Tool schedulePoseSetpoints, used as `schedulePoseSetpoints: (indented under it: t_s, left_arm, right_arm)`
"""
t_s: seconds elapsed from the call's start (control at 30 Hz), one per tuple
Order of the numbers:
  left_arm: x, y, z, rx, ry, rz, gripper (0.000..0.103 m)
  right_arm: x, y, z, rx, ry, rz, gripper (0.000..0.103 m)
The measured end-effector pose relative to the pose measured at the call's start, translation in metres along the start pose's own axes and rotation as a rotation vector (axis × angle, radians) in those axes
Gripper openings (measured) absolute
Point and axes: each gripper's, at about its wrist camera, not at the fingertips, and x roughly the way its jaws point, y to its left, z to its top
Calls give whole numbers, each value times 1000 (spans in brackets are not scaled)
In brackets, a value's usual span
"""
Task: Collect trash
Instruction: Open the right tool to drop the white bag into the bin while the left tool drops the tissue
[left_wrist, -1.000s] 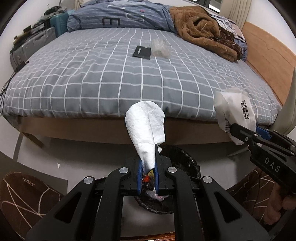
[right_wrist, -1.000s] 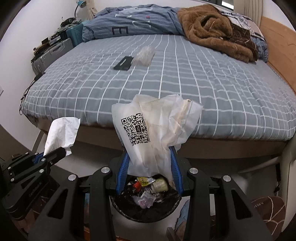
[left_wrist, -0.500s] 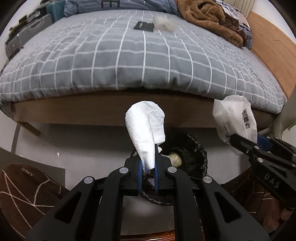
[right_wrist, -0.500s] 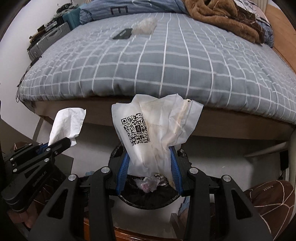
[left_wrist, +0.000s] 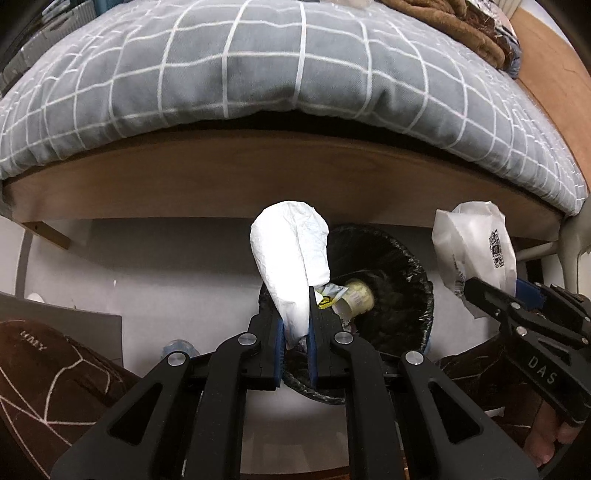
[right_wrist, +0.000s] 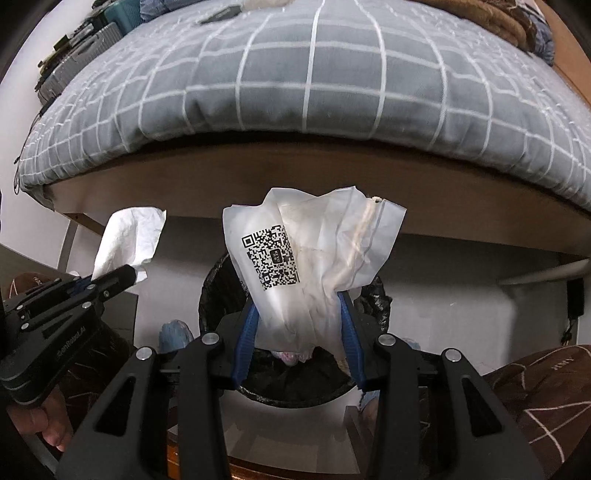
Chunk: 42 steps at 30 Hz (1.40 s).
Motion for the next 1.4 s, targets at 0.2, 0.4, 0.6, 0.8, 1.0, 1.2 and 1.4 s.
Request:
schedulePoseSetpoints:
  t_s: [0.2, 0.4, 0.6, 0.8, 1.0, 1.2, 1.4]
  left_arm:
    - [12, -2, -2, 5, 12, 2, 9]
    - [24, 1, -2, -6, 43, -1, 9]
    - [29, 1, 3, -11, 52, -10, 9]
    - [31, 2, 0, -5, 49, -13, 9]
    - [28, -1, -1, -3, 43, -22, 9]
    - [29, -10, -2, 7, 55, -60, 9]
    - [32, -36, -3, 52, 63, -87, 9]
  right_arm:
    - [21, 4, 5, 8, 47, 9, 40]
    - [36, 11, 9, -14, 81, 19, 42]
    - [43, 20, 6, -56, 91, 10, 50]
    - [40, 19, 2, -60, 69, 6, 64]
    - [27, 10, 3, -42, 25, -10, 84]
    - [11, -21, 3, 43, -29, -38, 95]
    - [-3, -48, 4, 76, -65, -79, 95]
